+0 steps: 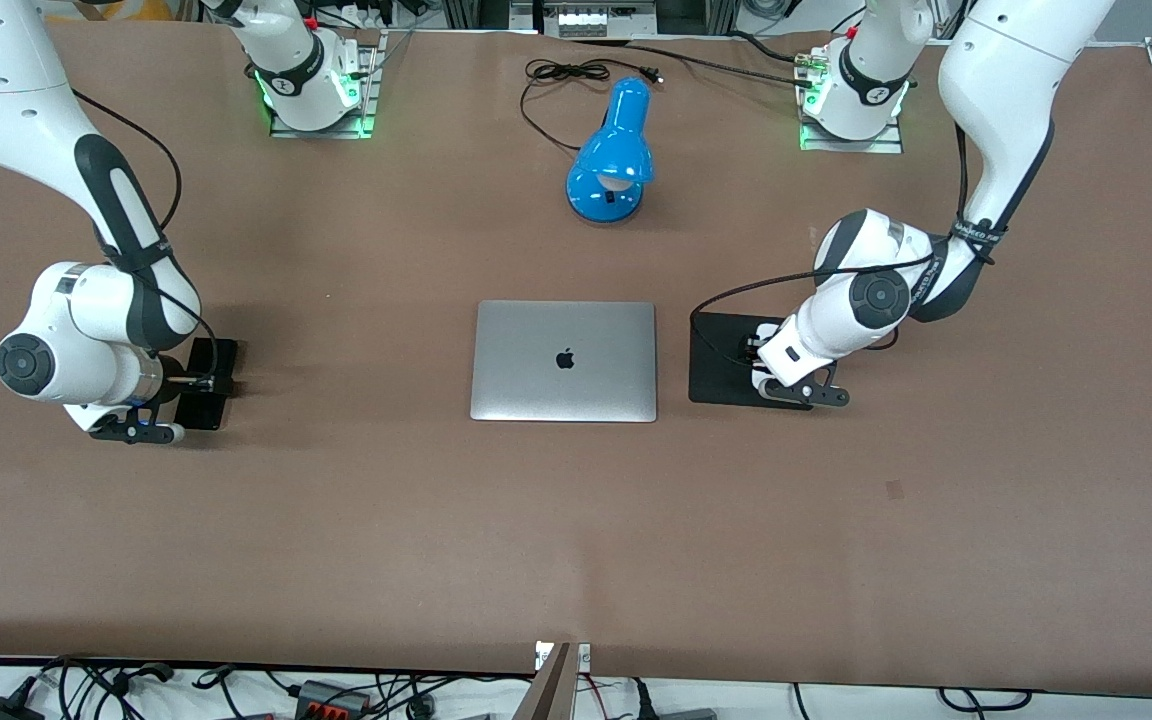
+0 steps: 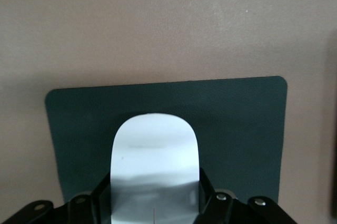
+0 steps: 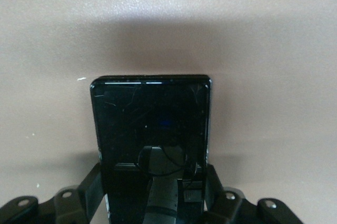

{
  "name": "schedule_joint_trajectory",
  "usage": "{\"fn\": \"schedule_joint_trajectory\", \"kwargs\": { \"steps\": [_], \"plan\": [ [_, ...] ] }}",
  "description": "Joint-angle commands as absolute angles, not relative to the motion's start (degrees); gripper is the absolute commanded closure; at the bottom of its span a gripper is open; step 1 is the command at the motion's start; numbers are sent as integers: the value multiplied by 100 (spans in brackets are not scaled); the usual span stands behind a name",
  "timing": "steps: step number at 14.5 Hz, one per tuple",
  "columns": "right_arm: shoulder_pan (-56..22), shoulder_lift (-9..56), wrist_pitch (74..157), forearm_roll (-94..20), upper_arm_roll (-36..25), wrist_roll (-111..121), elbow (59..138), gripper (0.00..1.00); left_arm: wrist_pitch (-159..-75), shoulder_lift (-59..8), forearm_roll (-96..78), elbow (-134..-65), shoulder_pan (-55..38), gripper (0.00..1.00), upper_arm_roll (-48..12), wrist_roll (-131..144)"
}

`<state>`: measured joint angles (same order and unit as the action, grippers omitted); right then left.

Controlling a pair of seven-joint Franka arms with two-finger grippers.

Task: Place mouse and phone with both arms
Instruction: 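Carry the mouse onto the black pad with the left gripper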

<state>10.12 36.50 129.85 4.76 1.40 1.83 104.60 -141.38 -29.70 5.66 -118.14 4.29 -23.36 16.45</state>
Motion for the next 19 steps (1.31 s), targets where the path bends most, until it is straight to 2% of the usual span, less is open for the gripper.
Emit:
{"fn": "schedule_joint_trajectory", "kwargs": {
  "steps": [1, 2, 3, 4, 7, 11, 14, 19],
  "plan": [
    [1037, 3744, 12981, 527, 176, 211, 10397, 61, -14370, -3102, 703, -11874, 422, 60, -2312, 1767],
    [1046, 3718, 12973, 545, 184, 228, 10389, 65, -14370, -3111, 703, -11874, 422, 46, -2312, 1801],
    [1046, 3657, 12929, 536, 202, 298, 10389, 67, -14370, -3129, 703, -11874, 413, 4, -2312, 1993],
    [1037, 3517, 12737, 536, 220, 308, 10380, 67, -14370, -3129, 712, -11874, 413, 0, -2312, 2160],
    [967, 3060, 12044, 536, 290, 316, 10135, 67, -14353, -3111, 791, -11865, 413, 0, -2312, 2206],
    [923, 2971, 11199, 527, 1043, 316, 9476, 67, -13749, -2744, 791, -11664, 448, 0, -2320, 2197],
    [914, 2962, 11048, 440, 1738, -86, 9396, 67, -12319, -2575, 800, -10823, 545, 0, -2320, 2119],
    [739, 2980, 10942, 439, 2118, -482, 9404, 67, -9620, -2382, 791, -8872, 887, 0, -2329, 1479]
  ]
}}
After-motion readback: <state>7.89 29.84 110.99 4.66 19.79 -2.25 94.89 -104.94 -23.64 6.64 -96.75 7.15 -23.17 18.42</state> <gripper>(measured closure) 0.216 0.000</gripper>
